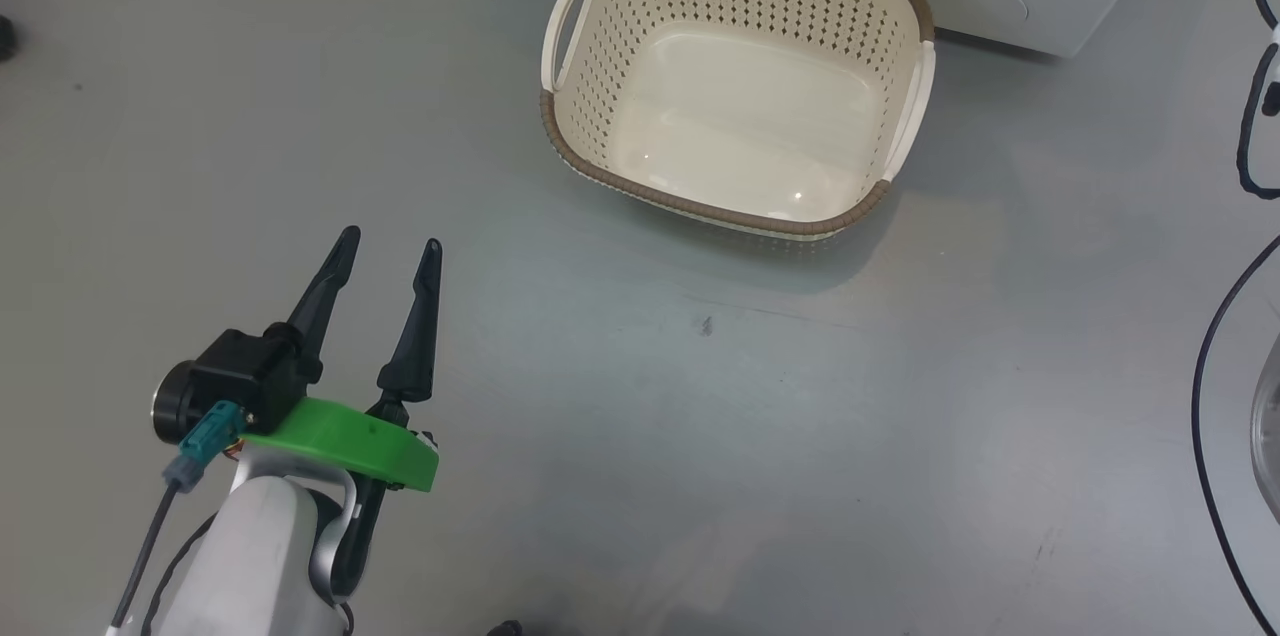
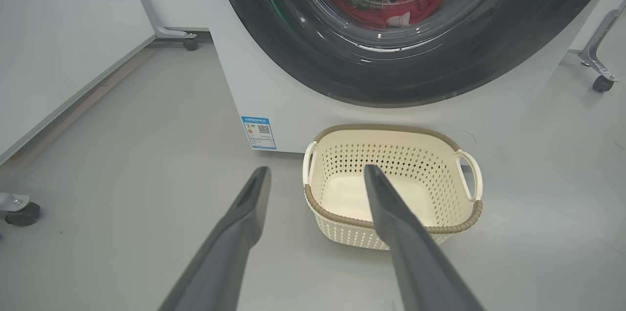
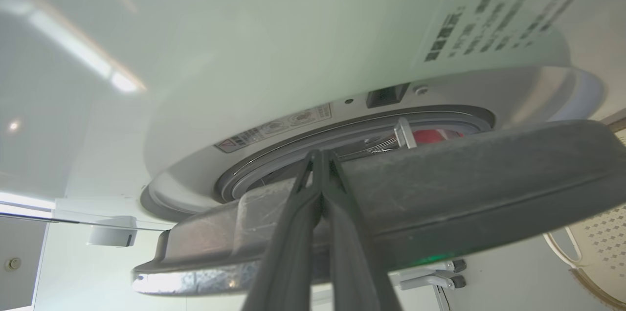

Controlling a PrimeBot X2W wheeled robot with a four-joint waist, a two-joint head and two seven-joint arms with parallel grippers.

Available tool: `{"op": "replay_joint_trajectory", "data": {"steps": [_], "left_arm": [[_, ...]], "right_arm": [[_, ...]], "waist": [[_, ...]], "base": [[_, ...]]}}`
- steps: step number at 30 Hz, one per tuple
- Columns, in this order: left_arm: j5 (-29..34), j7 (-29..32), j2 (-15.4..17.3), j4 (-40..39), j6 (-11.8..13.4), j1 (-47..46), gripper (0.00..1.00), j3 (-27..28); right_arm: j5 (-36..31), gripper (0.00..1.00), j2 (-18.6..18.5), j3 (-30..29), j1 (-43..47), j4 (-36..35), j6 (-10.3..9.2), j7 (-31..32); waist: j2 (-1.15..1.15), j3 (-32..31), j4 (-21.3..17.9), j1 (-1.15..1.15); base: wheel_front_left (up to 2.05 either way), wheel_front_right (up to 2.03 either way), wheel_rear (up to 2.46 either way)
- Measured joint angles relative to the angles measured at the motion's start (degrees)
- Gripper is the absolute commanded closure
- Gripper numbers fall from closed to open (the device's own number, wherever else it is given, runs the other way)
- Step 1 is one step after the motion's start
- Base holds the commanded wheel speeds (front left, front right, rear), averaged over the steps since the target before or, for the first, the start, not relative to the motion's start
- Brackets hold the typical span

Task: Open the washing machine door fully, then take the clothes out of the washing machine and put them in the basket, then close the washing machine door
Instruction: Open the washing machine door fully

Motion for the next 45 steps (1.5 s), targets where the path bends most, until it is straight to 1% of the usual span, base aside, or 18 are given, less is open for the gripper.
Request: {"op": "replay_joint_trajectory", "data": {"steps": [16, 30, 37, 45], "left_arm": [[0.6, 0.0, 0.0, 0.0, 0.0, 0.2, 0.0, 0.5], [1.7, 0.0, 0.1, 0.3, 0.0, 1.2, 0.0, 1.2], [2.0, 0.0, 0.2, 0.3, 0.0, 1.7, 0.0, 1.2], [2.5, 0.0, 0.2, 0.4, 0.0, 2.4, 0.0, 1.3]], "right_arm": [[1.3, 1.0, 0.1, 0.4, 2.9, 2.0, 0.0, 3.4], [2.2, 1.0, 1.5, 1.2, 6.3, 2.4, 0.0, 6.4], [2.6, 1.0, 1.9, 1.5, 6.6, 2.4, 0.0, 7.2], [2.6, 1.0, 2.3, 2.0, 9.1, 2.6, -0.02, 7.9]], "waist": [[0.0, -1.9, -0.5, 0.0], [0.0, -3.9, -1.2, 0.0], [0.0, -4.9, -1.7, 0.0], [0.0, -6.3, -1.9, 0.0]], "base": [[0.0, 0.0, 0.0], [0.0, 0.0, 0.0], [0.0, 0.0, 0.0], [0.0, 0.0, 0.0]]}}
